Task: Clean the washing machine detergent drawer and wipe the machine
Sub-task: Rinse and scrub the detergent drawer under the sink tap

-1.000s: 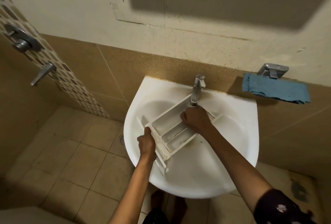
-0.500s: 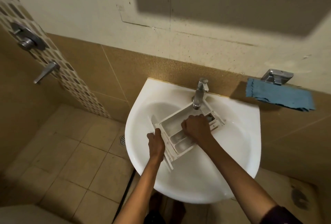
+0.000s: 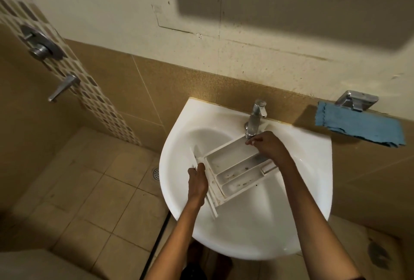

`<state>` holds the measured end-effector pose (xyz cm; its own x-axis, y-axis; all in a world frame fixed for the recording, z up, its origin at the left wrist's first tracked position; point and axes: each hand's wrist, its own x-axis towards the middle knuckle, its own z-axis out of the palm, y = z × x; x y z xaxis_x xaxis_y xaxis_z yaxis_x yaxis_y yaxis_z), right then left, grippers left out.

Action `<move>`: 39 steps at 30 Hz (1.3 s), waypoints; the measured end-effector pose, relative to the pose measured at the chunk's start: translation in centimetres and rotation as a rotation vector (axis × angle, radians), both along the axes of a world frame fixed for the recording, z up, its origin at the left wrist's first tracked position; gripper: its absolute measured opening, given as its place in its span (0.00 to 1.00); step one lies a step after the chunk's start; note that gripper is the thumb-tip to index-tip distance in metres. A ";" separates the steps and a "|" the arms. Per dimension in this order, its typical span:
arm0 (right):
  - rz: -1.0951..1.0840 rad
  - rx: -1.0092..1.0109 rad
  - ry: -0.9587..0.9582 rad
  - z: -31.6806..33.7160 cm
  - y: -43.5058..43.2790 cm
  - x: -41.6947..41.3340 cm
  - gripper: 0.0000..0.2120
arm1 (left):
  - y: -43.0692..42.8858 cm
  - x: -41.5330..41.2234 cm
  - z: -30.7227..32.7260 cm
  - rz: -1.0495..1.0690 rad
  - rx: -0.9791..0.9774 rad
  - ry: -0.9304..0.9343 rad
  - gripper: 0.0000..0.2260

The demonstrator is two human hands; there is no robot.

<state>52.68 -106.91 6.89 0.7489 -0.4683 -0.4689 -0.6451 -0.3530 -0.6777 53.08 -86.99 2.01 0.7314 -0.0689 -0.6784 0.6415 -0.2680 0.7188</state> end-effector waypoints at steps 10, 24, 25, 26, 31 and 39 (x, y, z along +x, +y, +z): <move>-0.585 0.655 -0.166 -0.4 -1.6 -0.6 0.11 | -0.9 2.6 -1.6 -0.271 0.008 0.006 0.34; -0.983 1.252 -0.335 -1.4 0.0 1.0 0.18 | -1.6 4.9 -2.2 -0.373 -0.011 -0.106 0.49; -1.006 1.252 -0.322 -1.5 0.1 1.1 0.19 | -1.9 4.6 -1.4 -0.392 -0.008 -0.116 0.49; -1.028 1.253 -0.315 -1.7 0.2 1.3 0.19 | -2.2 4.3 -0.6 -0.406 0.001 -0.118 0.45; -1.066 1.271 -0.337 -2.3 0.3 1.4 0.16 | -2.6 4.5 -1.0 -0.429 0.067 -0.151 0.27; -0.774 1.159 -0.242 -2.3 1.2 0.2 0.13 | -2.7 4.7 -1.6 -0.420 0.081 -0.177 0.29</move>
<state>52.86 -105.72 4.55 0.5999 -0.2355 -0.7646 -0.2443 0.8561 -0.4554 57.82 -89.74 0.41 0.7564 -0.3358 -0.5613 0.3347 -0.5386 0.7732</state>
